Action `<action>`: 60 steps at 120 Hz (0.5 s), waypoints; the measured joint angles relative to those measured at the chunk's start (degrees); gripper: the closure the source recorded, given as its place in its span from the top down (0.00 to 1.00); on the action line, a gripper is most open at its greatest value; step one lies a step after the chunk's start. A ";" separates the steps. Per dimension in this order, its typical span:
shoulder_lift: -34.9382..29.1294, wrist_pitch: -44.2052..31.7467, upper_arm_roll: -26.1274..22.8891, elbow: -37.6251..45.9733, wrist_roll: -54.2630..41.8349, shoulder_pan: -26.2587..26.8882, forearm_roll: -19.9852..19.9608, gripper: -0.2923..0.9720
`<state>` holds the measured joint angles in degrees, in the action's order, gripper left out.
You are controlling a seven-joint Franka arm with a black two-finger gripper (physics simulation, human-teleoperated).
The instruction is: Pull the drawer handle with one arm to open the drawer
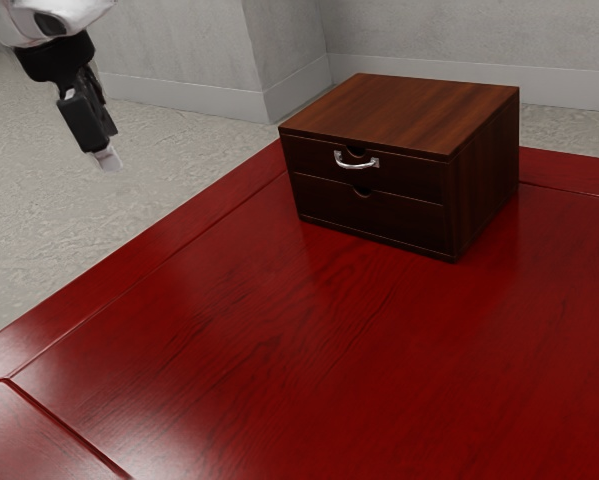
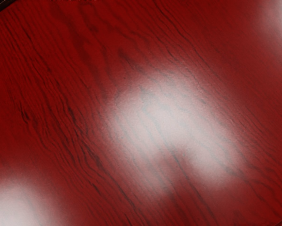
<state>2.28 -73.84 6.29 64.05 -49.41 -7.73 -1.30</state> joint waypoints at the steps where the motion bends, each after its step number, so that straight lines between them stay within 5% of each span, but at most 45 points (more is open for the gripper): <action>1: 0.05 0.01 0.00 0.03 -0.20 0.17 -0.01 0.77; 38: 1.11 0.93 -0.37 2.34 -6.40 8.56 -0.58 0.77; 60: 12.49 -2.25 -0.96 -4.05 -19.51 7.01 1.59 0.77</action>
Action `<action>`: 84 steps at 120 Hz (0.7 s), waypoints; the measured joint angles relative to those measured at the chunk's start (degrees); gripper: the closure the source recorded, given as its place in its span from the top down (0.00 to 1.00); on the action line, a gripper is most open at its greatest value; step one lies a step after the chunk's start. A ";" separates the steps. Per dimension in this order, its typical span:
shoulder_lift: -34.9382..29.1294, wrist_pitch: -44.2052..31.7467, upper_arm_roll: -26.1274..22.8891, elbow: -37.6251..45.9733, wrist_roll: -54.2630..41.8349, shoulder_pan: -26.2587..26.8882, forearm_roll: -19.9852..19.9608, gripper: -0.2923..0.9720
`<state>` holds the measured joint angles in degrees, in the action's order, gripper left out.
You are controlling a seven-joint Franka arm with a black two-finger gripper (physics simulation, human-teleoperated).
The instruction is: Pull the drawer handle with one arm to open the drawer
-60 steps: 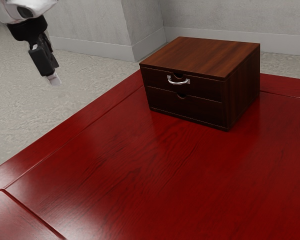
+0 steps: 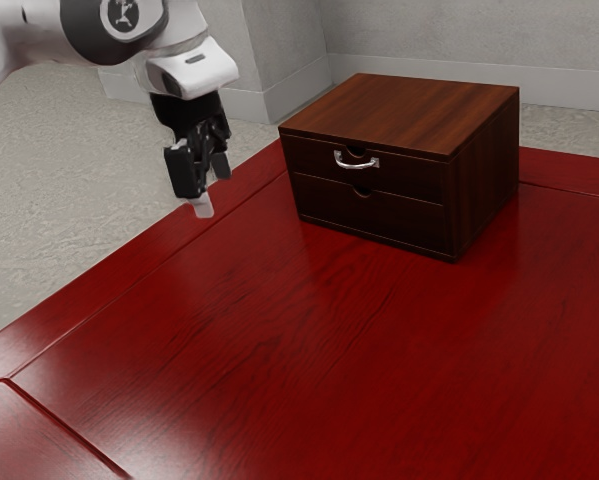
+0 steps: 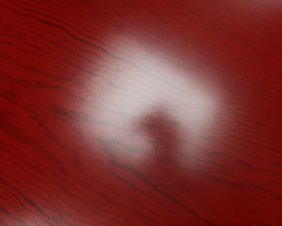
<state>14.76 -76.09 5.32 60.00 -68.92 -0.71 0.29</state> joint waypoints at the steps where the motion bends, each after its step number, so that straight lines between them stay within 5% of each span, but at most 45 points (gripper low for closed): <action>1: 0.29 -0.31 -0.01 -0.14 -0.63 -0.04 0.03 0.77; 25: 14.23 -6.39 -0.48 -15.65 -15.33 -2.54 -0.64 0.76; 84: 26.96 -29.50 -4.66 -22.02 -39.29 -8.75 -9.11 0.54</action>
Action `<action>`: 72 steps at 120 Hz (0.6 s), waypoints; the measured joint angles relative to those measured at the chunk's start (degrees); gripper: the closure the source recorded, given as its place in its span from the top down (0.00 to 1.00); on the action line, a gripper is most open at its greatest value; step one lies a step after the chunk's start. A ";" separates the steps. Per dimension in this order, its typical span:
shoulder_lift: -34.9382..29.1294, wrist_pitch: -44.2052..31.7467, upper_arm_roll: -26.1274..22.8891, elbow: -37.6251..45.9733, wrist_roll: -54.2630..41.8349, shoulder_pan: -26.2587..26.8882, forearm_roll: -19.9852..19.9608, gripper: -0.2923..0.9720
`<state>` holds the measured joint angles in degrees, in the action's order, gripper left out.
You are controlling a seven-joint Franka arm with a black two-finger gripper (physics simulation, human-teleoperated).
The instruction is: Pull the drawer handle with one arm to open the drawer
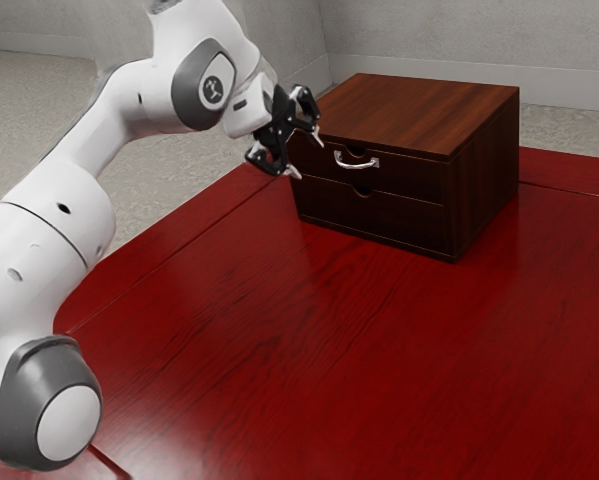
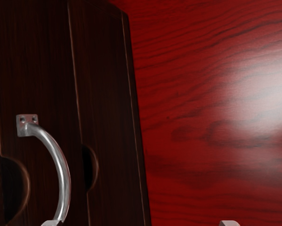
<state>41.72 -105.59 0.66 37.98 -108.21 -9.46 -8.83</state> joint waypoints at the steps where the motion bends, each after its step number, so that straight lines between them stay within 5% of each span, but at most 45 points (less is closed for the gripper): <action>1: 0.21 -0.29 -0.04 -0.16 -0.25 -0.02 -0.09 0.54; 32: 4.63 -7.91 -7.33 -1.71 -6.51 -2.09 -3.08 0.48; 72: 7.05 -14.23 -7.94 -2.35 -11.17 -2.92 -4.38 0.46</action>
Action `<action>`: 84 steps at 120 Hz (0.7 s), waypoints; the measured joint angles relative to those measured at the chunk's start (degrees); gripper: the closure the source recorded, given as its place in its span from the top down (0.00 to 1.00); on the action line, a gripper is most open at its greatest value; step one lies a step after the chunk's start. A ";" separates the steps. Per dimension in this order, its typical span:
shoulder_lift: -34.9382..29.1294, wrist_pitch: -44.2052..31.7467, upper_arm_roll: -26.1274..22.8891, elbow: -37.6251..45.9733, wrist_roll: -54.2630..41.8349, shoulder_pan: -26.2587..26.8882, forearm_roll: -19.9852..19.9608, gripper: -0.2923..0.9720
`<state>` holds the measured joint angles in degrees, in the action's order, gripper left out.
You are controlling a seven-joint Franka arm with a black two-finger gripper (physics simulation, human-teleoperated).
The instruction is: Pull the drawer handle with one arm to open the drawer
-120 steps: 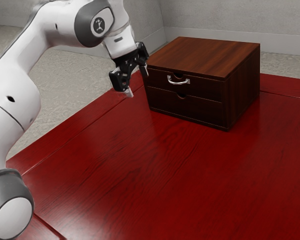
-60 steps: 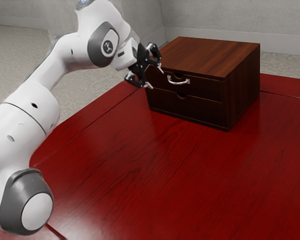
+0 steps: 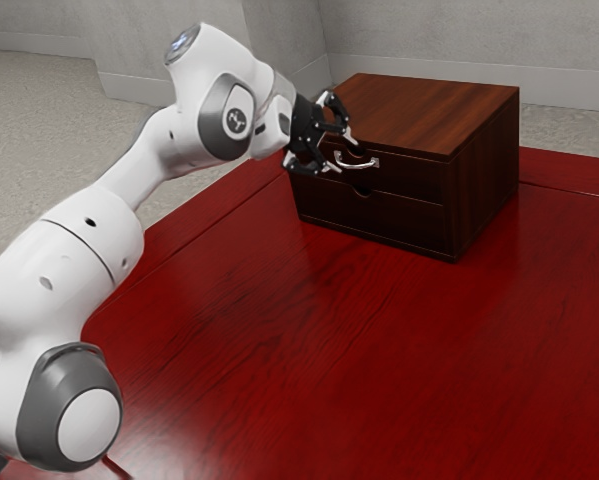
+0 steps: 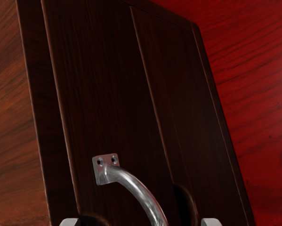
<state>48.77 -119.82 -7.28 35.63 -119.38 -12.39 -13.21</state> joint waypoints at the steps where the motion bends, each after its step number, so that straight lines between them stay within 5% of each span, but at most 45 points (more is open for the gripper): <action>1: 0.03 -0.10 0.01 0.00 -0.09 0.00 0.00 0.46; 36: 2.07 -2.01 0.16 0.16 -2.42 -0.02 0.10 0.43; 84: -1.27 -2.62 0.52 5.45 -3.48 0.07 0.32 0.20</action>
<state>47.51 -122.43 -6.76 41.08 -122.86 -12.32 -12.88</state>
